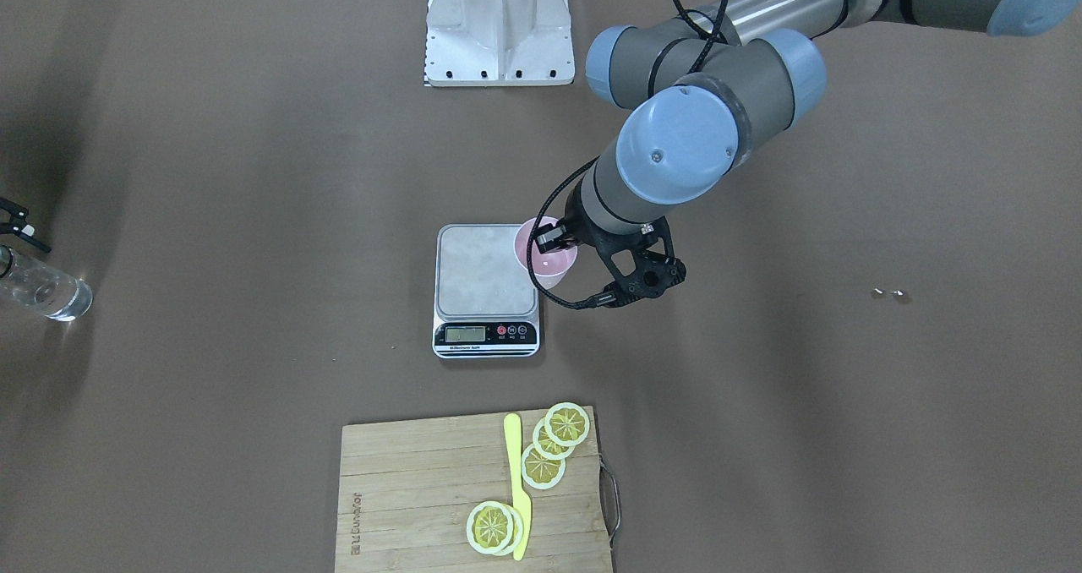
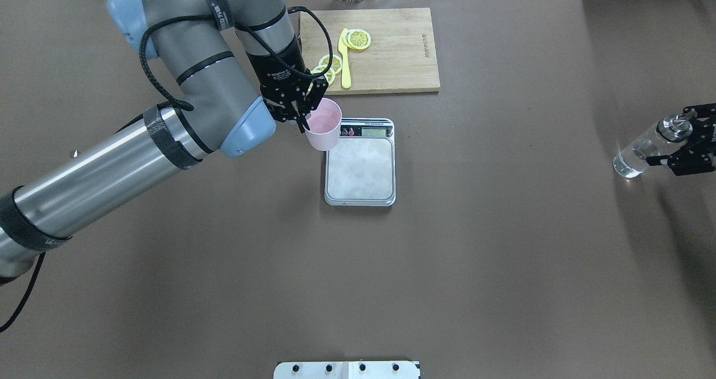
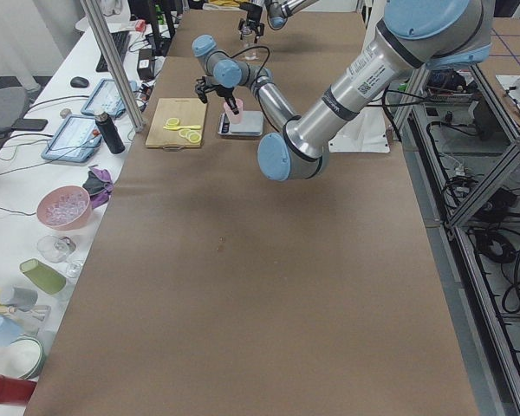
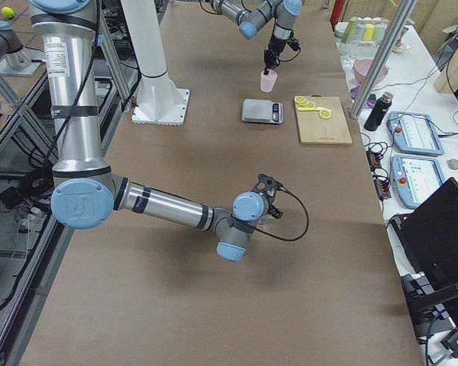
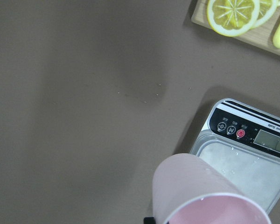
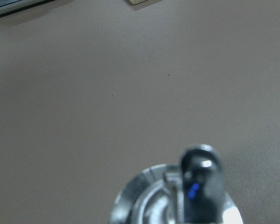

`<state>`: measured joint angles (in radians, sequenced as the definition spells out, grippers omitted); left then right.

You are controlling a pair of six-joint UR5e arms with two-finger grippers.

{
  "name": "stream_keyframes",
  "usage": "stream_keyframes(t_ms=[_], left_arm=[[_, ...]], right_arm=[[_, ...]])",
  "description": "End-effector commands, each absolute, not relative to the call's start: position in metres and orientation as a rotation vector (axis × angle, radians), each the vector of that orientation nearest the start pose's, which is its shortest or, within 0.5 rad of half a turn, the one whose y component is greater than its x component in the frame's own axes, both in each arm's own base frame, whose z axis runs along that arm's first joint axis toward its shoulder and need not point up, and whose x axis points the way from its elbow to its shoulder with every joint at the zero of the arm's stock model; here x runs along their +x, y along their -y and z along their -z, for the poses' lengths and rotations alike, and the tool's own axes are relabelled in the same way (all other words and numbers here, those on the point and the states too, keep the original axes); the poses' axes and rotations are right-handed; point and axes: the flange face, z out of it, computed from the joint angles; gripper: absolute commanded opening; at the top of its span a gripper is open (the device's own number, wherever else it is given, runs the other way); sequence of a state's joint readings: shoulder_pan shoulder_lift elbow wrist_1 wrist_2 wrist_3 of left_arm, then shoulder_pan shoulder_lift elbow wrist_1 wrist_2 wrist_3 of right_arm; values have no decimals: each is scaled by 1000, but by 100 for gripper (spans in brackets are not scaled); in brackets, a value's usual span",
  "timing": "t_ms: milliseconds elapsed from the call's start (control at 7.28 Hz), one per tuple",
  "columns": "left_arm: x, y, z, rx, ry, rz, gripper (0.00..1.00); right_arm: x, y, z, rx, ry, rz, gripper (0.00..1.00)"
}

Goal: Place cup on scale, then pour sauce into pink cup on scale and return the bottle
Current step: 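Carry the pink cup with the left gripper over the scale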

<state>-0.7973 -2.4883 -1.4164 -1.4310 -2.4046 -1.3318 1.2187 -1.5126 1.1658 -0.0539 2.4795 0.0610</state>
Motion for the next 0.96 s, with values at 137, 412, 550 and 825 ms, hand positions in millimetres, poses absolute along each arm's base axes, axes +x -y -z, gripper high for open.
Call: stream_keyframes(t_ms=[137,412,550,825], left_arm=[[506,559,-130,-443,-901,289,0],[523,556,-123,-423,-880,302,0],[531,559,-117,-430,-873,310,0],[546,552,-115,-418,-885,344,0]], right_arm=[[-122,476,-652,902,1032,774,75],[-126,476,-649,898,1042,771,69],[-127,475,-640,916,1051,770,66],[-129,479,-619,924,1076,739,66]])
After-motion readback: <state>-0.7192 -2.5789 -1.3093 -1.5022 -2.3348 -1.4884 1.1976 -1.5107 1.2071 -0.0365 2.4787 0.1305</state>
